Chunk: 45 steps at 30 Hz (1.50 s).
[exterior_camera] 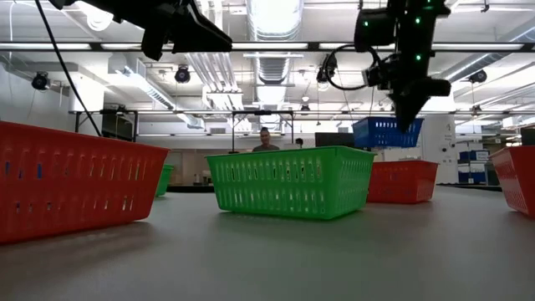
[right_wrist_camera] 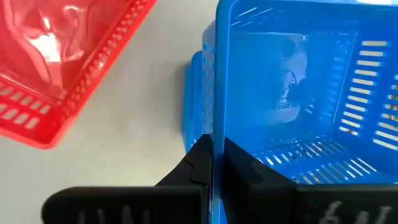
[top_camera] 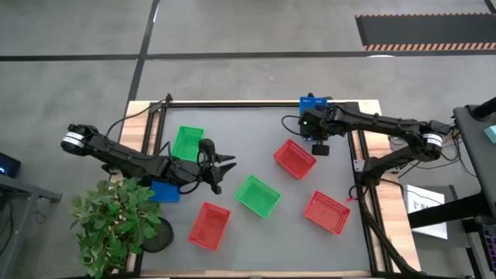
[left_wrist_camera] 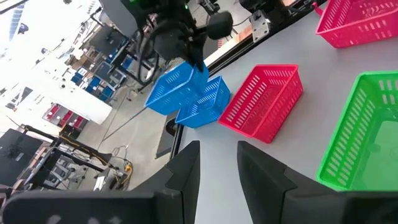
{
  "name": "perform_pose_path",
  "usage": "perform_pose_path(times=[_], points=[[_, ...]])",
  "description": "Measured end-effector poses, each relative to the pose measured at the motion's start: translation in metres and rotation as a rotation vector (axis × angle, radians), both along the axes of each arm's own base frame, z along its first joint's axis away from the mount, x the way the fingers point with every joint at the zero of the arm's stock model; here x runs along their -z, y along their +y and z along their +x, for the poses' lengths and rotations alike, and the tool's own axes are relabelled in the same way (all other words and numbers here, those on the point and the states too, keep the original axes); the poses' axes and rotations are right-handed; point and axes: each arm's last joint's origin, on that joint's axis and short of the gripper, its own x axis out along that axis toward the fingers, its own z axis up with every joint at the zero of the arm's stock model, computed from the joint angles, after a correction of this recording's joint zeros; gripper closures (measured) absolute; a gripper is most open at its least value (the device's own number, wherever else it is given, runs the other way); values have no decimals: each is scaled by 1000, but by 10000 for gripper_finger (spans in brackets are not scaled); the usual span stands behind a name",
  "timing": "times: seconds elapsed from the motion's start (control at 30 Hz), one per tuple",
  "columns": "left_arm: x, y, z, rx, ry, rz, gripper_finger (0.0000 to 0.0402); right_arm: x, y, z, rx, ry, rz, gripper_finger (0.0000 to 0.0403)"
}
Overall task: Stack baskets by color
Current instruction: Stack the top left blue basket on the top right blue basket
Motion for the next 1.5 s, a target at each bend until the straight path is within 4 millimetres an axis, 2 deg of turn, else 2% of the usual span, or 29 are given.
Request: perform_pose_path(times=[0.3,0.7,1.17,1.5], points=[[-1,0,0,6,-1,24,311,20,-18,-13,80,38,38,394],[-2,0,1,9,-5,38,311,27,-22,-9,84,-8,10,394],[-3,0,1,9,-16,34,311,30,-21,-11,97,-3,13,394],[-4,0,1,9,-28,30,311,39,-20,-14,100,25,0,393]])
